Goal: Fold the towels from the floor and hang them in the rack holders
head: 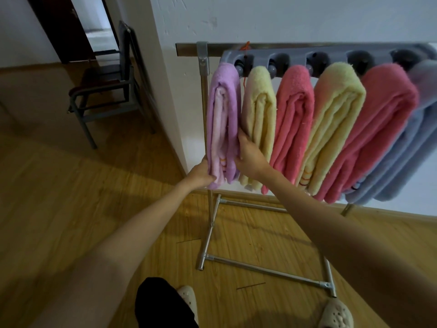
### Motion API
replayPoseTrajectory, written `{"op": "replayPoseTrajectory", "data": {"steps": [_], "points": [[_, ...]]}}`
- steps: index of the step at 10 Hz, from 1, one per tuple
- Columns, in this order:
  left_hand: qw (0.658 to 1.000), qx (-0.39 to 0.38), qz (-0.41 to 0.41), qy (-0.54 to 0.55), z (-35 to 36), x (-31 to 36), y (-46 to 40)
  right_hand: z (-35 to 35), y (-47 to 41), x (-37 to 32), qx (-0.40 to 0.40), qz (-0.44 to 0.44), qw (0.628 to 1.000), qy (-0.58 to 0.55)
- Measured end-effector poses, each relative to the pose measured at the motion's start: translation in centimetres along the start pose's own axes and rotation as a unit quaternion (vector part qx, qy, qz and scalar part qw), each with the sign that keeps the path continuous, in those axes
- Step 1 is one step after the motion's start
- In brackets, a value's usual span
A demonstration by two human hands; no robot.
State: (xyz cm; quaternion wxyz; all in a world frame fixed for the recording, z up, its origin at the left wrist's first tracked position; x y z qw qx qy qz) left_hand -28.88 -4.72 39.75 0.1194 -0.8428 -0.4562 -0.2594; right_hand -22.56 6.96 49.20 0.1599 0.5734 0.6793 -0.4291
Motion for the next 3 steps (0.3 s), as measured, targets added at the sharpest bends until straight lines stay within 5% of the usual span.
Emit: {"op": "replayPoseTrajectory", "data": {"steps": [3], "points": [[0.997, 0.012, -0.063, -0.041, 3.0, -0.7, 4.8, -2.9, 7.5, -0.9, -0.019, -0.031, 0.996, 0.084]]}}
Point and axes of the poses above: each hand's wrist, its own y-axis away from the middle knuckle, its own z-axis out of the palm, x = y × z, the point moved 9 cm from there along -y, towards the middle knuckle, and after that the axes turned 12 degrees about -y, right-handed, at the moved point
